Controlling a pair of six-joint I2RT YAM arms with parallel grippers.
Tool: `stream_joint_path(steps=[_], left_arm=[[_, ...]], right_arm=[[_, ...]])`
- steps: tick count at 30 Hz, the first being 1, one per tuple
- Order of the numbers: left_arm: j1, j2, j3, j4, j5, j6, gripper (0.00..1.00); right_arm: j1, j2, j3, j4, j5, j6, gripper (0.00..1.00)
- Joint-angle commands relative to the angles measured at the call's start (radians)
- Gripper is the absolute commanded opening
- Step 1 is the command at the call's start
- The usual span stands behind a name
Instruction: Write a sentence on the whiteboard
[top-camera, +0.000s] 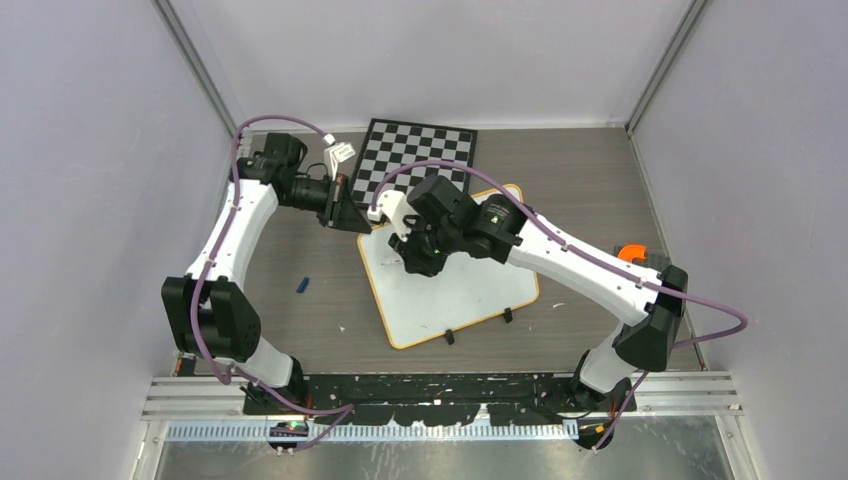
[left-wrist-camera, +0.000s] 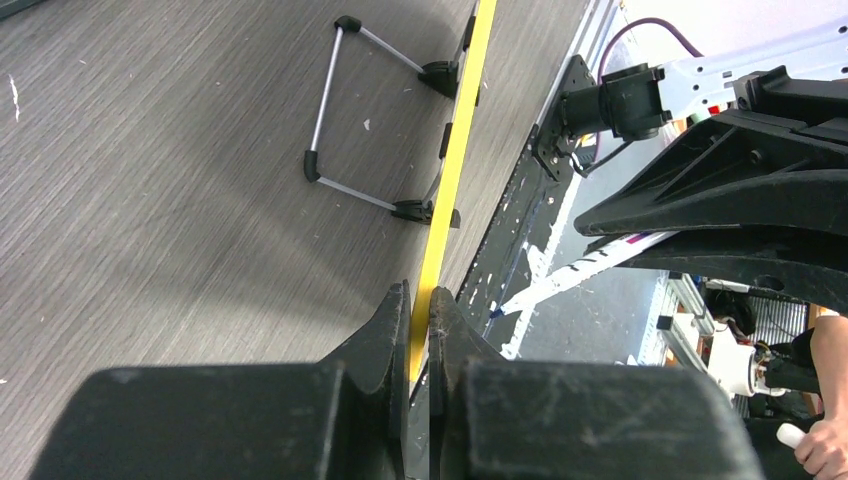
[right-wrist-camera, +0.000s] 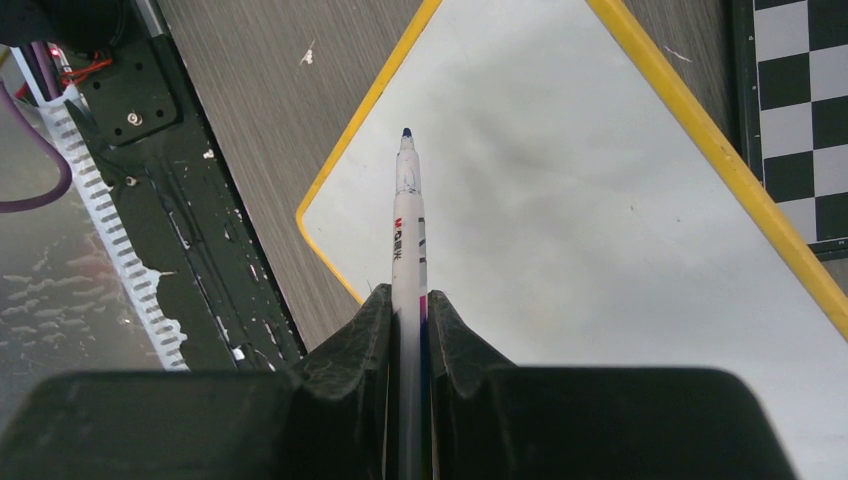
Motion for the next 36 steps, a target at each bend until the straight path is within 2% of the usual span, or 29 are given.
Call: stream_joint_path(steps=[1,36], left_arm=[[-0.003,-0.019,-0.012,0.051,-0.011,-0.018,0.0],[-0.014,-0.022,-0.026,0.059,-0.015,-0.014,0.0]], right_arm=[[0.011,0.008,0.047,0.058,0.007,0.01,0.0],[0.012,0.121,0.132,0.05,0.098,-0.037,0.0]])
